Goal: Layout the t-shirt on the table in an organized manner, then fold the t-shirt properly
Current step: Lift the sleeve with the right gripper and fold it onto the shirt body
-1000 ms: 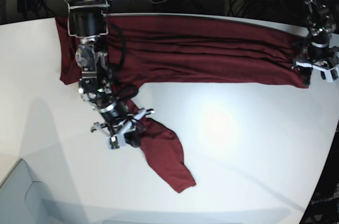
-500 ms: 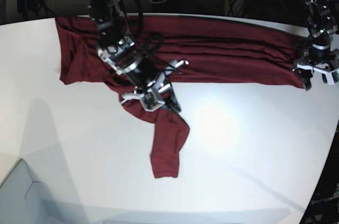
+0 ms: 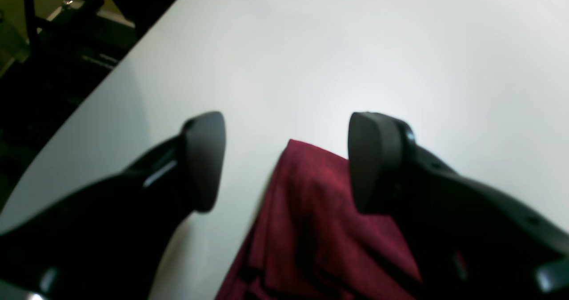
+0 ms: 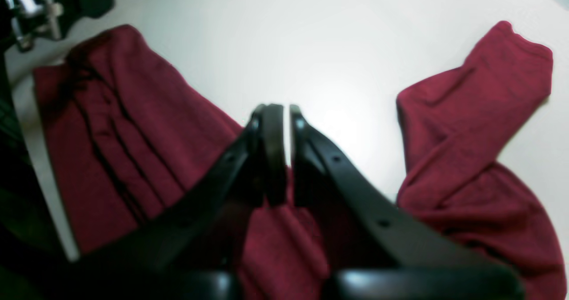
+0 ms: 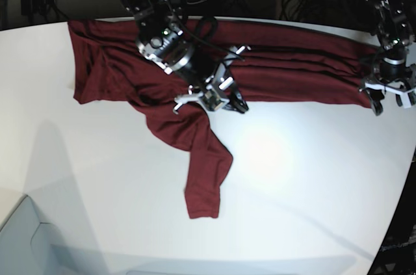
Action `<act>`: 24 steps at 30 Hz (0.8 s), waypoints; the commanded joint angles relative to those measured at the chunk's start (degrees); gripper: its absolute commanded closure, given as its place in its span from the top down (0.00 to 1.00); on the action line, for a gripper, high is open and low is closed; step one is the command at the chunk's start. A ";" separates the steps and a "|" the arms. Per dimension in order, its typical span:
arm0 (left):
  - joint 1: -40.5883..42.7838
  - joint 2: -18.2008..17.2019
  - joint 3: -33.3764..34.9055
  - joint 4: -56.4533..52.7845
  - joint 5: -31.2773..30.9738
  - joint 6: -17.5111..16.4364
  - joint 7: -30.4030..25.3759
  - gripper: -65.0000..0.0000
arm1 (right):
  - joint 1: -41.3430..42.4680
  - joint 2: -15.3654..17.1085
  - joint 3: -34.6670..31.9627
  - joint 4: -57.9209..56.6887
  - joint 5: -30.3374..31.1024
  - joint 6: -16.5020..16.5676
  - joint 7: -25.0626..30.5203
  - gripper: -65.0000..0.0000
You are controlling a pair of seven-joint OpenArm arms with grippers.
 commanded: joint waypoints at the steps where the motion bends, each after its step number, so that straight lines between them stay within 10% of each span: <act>1: -0.52 -1.01 -0.38 1.00 -0.35 0.15 -1.63 0.65 | 1.41 -0.35 1.23 -0.37 0.48 -0.26 0.76 0.17; 8: -0.61 -1.01 -0.20 1.00 -0.35 0.15 -1.63 0.65 | 6.33 -0.26 4.04 -7.84 0.48 -0.26 -2.93 0.47; 24: -0.70 -1.01 -0.29 1.00 -0.35 0.15 -1.63 0.65 | 12.40 -0.26 6.94 -19.09 0.48 -0.26 -2.76 0.47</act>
